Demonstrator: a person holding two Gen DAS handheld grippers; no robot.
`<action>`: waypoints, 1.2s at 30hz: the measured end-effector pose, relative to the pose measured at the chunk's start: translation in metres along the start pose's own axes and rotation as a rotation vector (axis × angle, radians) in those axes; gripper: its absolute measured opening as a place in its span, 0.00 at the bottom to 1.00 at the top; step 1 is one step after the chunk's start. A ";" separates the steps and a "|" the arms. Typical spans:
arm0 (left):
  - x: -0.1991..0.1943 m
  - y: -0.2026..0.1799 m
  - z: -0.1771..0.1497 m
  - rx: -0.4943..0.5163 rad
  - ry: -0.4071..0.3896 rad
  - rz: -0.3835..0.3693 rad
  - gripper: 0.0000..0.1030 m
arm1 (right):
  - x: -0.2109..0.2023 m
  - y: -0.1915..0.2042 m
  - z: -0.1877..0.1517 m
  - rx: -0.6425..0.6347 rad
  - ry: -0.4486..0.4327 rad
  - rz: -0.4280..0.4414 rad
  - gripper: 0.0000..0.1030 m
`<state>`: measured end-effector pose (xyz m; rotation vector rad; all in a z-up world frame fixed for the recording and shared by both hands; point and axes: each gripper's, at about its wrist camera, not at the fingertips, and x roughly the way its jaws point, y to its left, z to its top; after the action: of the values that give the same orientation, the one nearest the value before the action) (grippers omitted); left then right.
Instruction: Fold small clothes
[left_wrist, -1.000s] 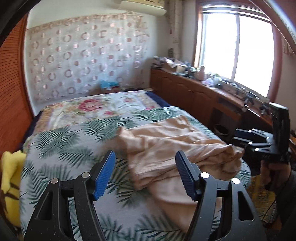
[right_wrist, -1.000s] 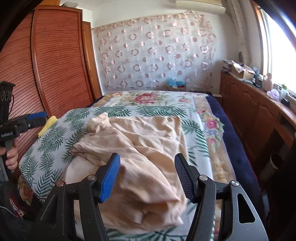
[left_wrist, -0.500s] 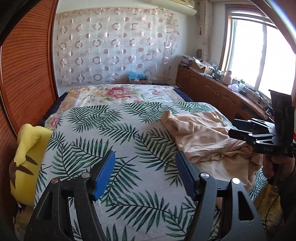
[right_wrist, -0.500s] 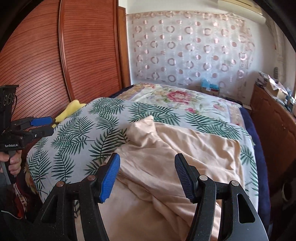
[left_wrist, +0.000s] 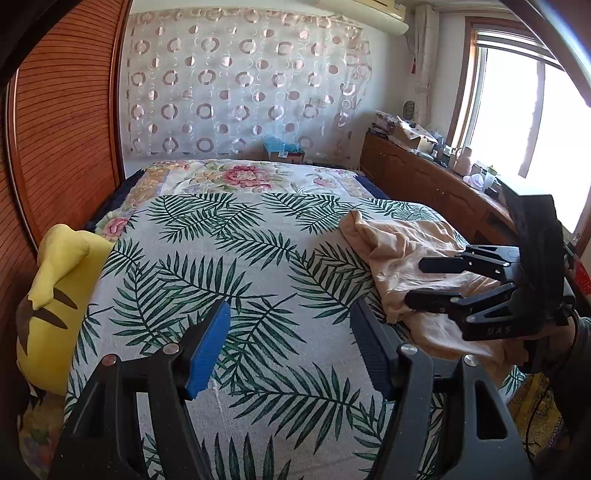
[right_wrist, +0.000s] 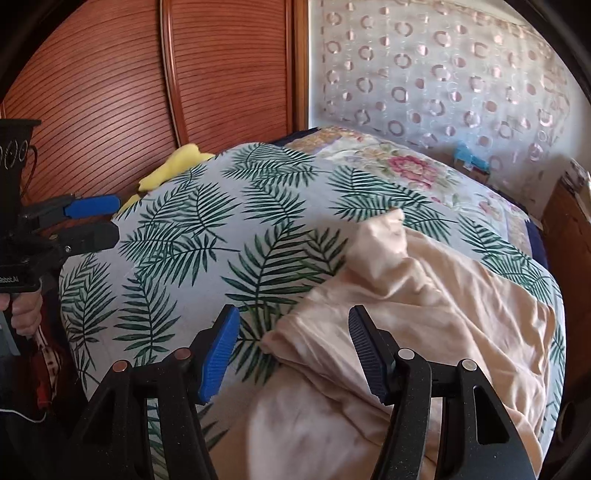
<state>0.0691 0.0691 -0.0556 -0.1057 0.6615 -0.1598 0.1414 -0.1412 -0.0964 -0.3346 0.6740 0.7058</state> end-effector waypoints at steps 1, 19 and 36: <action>-0.001 0.001 0.000 -0.001 -0.002 0.002 0.66 | 0.004 0.000 0.001 -0.003 0.009 0.005 0.62; -0.006 -0.006 0.003 0.026 -0.017 -0.005 0.66 | 0.049 0.002 -0.003 -0.078 0.117 -0.080 0.21; 0.000 -0.021 -0.001 0.046 0.006 -0.053 0.66 | -0.059 -0.164 0.024 0.263 -0.072 -0.329 0.07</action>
<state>0.0657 0.0489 -0.0533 -0.0791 0.6605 -0.2264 0.2318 -0.2759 -0.0290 -0.1706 0.6164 0.3098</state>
